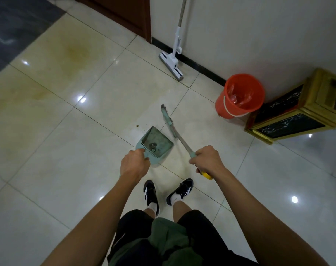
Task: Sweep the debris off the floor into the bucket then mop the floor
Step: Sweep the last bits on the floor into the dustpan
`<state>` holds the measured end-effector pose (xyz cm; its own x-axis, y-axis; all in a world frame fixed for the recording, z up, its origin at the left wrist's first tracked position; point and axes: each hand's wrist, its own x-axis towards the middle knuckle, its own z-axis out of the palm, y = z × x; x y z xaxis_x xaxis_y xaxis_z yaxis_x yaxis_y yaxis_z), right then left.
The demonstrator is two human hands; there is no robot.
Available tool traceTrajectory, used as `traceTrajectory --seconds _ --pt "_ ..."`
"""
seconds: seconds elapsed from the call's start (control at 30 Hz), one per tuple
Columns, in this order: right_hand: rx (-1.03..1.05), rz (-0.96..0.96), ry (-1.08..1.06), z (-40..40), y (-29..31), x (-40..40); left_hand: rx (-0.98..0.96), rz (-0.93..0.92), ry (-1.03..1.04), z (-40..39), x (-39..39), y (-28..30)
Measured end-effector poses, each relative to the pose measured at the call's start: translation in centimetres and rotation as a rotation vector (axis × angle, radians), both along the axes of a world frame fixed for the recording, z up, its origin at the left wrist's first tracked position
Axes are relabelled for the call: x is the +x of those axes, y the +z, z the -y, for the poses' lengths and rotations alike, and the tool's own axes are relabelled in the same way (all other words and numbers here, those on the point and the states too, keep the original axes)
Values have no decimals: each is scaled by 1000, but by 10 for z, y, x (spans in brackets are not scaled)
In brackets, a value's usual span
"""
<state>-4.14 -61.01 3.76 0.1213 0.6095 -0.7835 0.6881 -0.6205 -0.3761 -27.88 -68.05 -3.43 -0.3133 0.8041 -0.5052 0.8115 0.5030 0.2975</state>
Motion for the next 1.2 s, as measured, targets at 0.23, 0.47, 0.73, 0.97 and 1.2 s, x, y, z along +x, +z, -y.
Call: traceTrajectory --seconds 0.23,0.47,0.73,0.97,1.2 --pt "33 -153 -56 -8 -28 -37 -6 -87 143 38 -69 13" --pt "-66 -463 -249 -10 -66 -102 -64 -182 202 78 -115 17" --pt "-183 -536 -279 3 -111 -135 -140 -228 146 98 -136 17" --pt "-291 -351 -231 35 -128 -94 -147 -237 59 83 -137 18" --pt "-265 -358 -295 65 -113 -54 -124 -235 -37 56 -131 17"
